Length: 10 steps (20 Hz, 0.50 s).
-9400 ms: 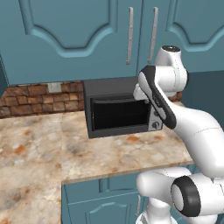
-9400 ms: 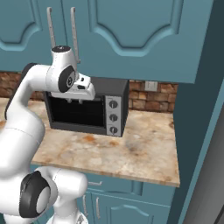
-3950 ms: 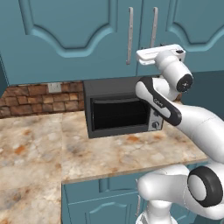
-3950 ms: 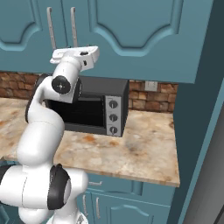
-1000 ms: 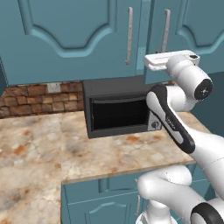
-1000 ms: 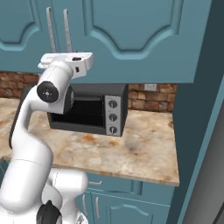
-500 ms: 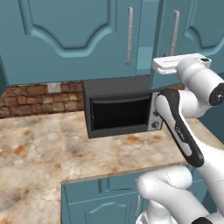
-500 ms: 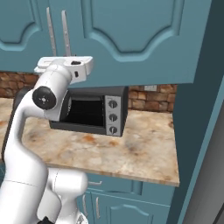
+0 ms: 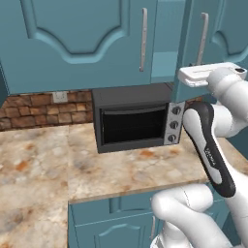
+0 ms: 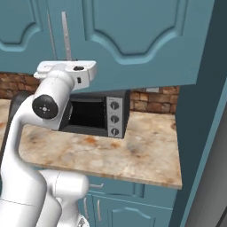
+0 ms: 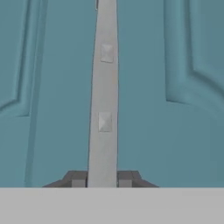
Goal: Move the bowls from the cabinet to the plates on the dining table.
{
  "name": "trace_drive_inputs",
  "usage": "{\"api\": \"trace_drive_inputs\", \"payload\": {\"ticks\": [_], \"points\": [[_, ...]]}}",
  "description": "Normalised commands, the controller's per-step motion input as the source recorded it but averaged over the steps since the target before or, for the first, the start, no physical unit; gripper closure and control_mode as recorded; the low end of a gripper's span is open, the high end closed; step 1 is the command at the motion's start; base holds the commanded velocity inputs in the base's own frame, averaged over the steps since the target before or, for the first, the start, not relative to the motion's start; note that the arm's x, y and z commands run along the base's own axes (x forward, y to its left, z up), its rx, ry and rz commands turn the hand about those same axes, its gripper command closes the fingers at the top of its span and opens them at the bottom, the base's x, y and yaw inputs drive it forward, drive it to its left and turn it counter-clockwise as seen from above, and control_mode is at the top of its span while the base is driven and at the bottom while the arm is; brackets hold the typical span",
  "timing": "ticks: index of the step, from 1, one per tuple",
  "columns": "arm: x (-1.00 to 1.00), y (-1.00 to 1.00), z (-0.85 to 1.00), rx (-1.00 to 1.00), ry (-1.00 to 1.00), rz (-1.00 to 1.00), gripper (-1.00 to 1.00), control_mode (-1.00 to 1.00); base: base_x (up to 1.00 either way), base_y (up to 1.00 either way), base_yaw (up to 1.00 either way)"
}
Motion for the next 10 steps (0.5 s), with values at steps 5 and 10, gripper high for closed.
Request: {"api": "trace_drive_inputs", "payload": {"ticks": [5, 10], "points": [[-0.44, -0.38, 0.04, 0.0, 0.01, 0.01, 1.0, -1.0, 0.0, 0.0, 0.0], [-0.39, -0.37, 0.03, 0.0, 0.0, 0.02, 1.0, -1.0, 0.0, 0.0, 0.0]]}}
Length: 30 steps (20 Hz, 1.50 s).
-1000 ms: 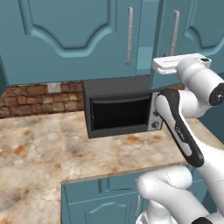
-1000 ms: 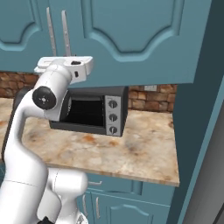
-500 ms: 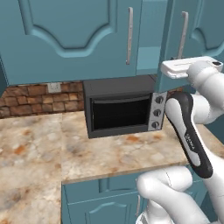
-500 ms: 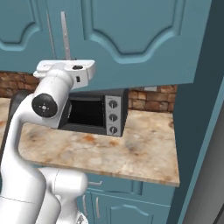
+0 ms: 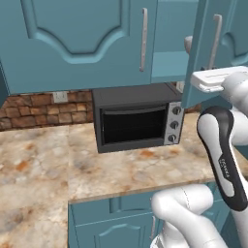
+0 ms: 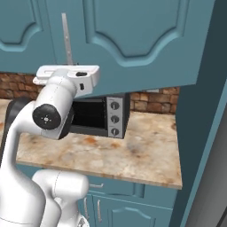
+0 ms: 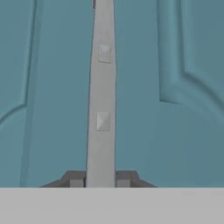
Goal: Move the bowls from the cabinet to the plates on the dining table.
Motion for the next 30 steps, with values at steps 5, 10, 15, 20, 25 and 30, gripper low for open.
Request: {"api": "trace_drive_inputs", "payload": {"ticks": [5, 10, 15, 20, 25, 30], "points": [[-0.32, -0.31, 0.02, 0.0, 0.0, 0.01, 1.0, -1.0, 0.0, 0.0, 0.0], [-0.13, -0.14, 0.02, 0.0, 0.0, 0.0, 1.0, -1.0, 0.0, 0.0, 0.0], [0.0, 0.0, 0.0, 0.0, 0.01, 0.0, -1.0, -1.0, 0.0, 0.0, 0.0], [-0.11, -0.07, 0.01, 0.0, -0.01, 0.0, -1.0, -1.0, 0.0, 0.0, 0.0], [-0.46, -0.17, 0.16, 0.0, -0.07, 0.0, -1.0, -1.0, 0.0, 0.0, 0.0], [-0.55, -0.02, 0.13, 0.0, -0.11, -0.02, -1.0, -1.0, 0.0, 0.0, 0.0]]}}
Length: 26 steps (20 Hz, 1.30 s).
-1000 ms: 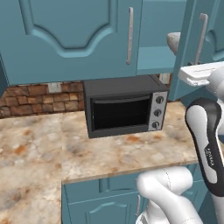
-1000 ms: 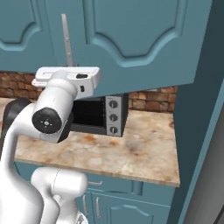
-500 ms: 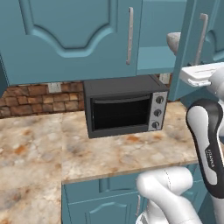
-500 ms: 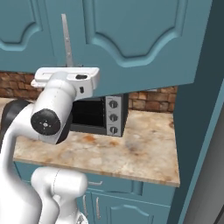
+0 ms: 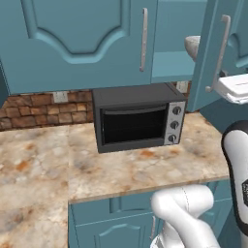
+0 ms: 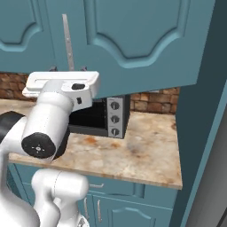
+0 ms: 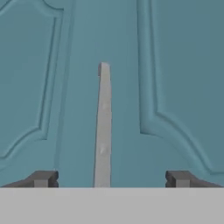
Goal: Move the bowls from the cabinet to the plates on the dining table.
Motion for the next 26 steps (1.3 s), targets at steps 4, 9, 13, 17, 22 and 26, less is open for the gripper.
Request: {"api": "trace_drive_inputs", "payload": {"ticks": [4, 9, 13, 17, 22, 26], "points": [[-0.44, 0.12, 0.01, 0.0, -0.08, -0.09, -1.0, -1.0, 0.0, 0.0, 0.0], [-0.28, 0.22, 0.0, 0.0, -0.06, -0.13, -1.0, -1.0, 0.0, 0.0, 0.0], [-0.12, 0.35, 0.0, 0.0, -0.04, -0.15, -1.0, -1.0, 0.0, 0.0, 0.0], [-0.11, 0.38, 0.0, 0.0, -0.01, -0.16, -1.0, -1.0, 0.0, 0.0, 0.0], [-0.13, 0.42, -0.03, -0.01, 0.0, -0.17, -1.0, -1.0, 0.0, 0.0, 0.0], [-0.04, 0.44, -0.13, -0.03, 0.0, -0.16, -1.0, -1.0, 0.0, 0.0, 0.0]]}}
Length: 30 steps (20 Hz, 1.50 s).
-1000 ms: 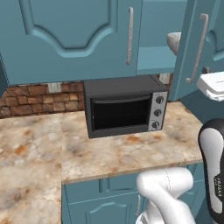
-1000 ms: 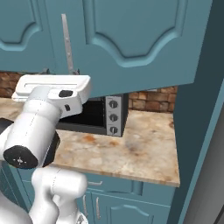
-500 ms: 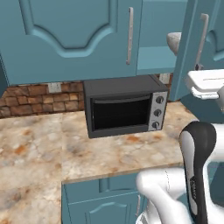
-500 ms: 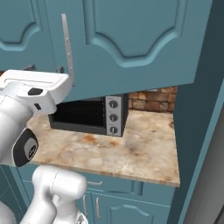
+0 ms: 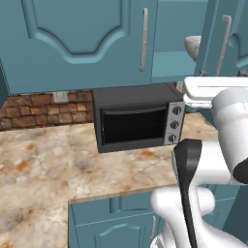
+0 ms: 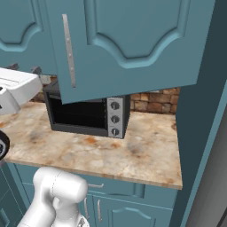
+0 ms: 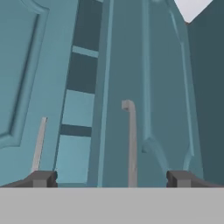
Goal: Move the bowls from the cabinet to the plates on the dining table.
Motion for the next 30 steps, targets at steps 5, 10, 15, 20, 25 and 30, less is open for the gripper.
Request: {"api": "trace_drive_inputs", "payload": {"ticks": [5, 10, 15, 20, 25, 30], "points": [[0.0, 0.46, -0.21, -0.02, 0.02, -0.14, -1.0, -1.0, 0.0, 0.0, 0.0], [0.0, 0.47, -0.22, -0.01, 0.02, -0.14, -1.0, -1.0, 0.0, 0.0, 0.0], [0.17, 0.31, -0.17, 0.0, 0.0, -0.17, -1.0, -1.0, 0.0, 0.0, 0.0], [0.39, 0.15, -0.2, 0.0, 0.0, -0.16, -1.0, -1.0, 0.0, 0.0, 0.0], [0.47, 0.03, -0.13, 0.01, 0.0, -0.1, -1.0, -1.0, 0.0, 0.0, 0.0], [0.44, -0.04, -0.08, 0.03, 0.0, -0.02, -1.0, -1.0, 0.0, 0.0, 0.0]]}}
